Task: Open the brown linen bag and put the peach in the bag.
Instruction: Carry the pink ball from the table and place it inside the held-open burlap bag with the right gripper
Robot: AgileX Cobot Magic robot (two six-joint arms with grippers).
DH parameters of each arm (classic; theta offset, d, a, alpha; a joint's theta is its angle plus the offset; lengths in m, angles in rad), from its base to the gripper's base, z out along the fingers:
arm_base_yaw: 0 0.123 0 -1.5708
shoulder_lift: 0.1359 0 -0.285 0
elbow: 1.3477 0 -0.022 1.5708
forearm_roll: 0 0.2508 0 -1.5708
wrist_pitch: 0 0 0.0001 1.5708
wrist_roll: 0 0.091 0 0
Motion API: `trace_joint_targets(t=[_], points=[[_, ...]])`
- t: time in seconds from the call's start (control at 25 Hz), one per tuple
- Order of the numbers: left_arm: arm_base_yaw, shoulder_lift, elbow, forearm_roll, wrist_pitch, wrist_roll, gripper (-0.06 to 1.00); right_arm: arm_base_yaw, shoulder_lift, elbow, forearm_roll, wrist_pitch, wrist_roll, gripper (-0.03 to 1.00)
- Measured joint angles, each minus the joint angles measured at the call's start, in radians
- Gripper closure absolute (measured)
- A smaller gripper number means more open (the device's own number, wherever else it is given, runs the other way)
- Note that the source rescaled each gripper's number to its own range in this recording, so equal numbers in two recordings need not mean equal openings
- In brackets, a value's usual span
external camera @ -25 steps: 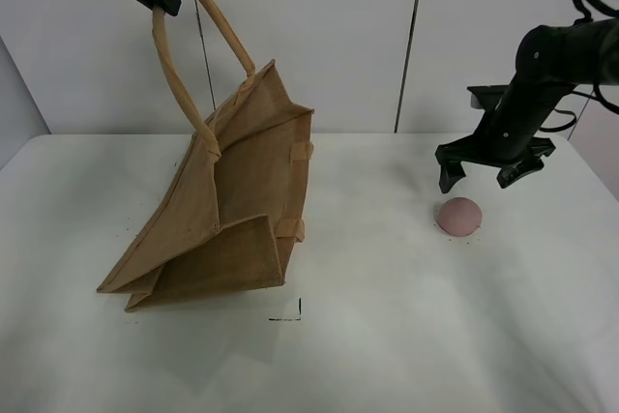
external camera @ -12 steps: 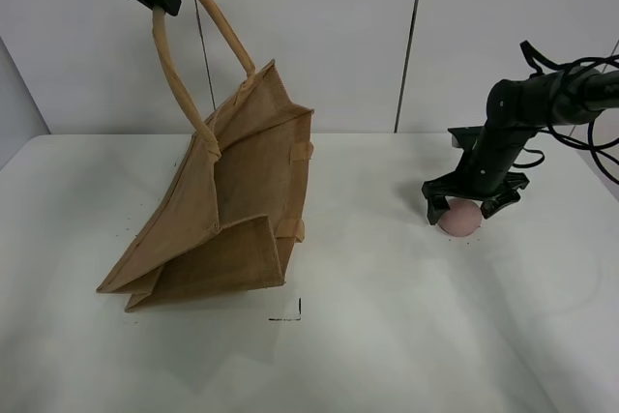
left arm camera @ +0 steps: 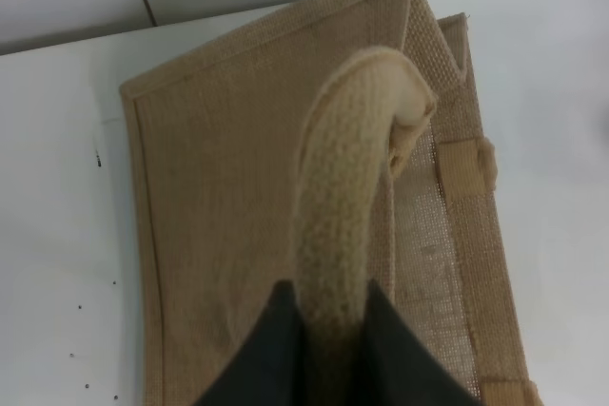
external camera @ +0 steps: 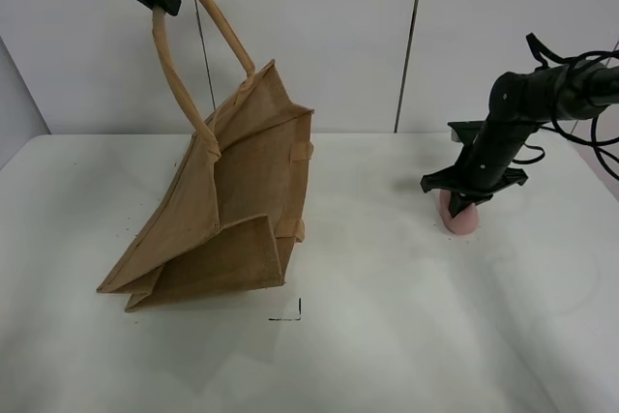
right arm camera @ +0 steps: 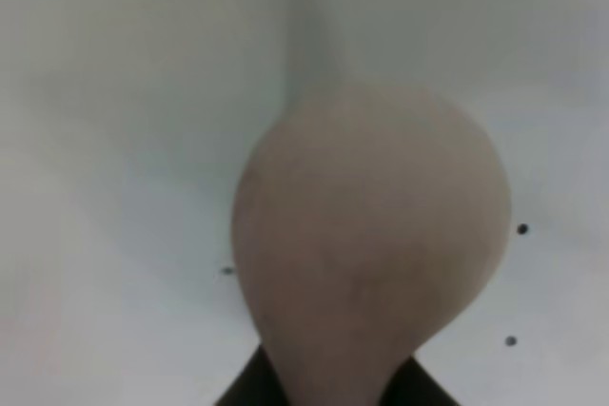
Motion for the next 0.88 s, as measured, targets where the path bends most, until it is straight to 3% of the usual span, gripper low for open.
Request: trace_joint_targets(t=[0.32,0.48,0.88], points=[[0.000,-0.025,0.000,0.000,0.000,0.001,0.94,0.013,-0.128,-0.218,0.274,0.127,-0.127,0.97],[0.000,-0.035,0.000,0.003,0.000,0.002,0.94,0.098,-0.135,-0.353,0.357,0.167,-0.171,0.97],[0.000,-0.037,0.000,0.007,0.000,0.006,0.94,0.401,-0.055,-0.399,0.428,-0.004,-0.303,0.97]])
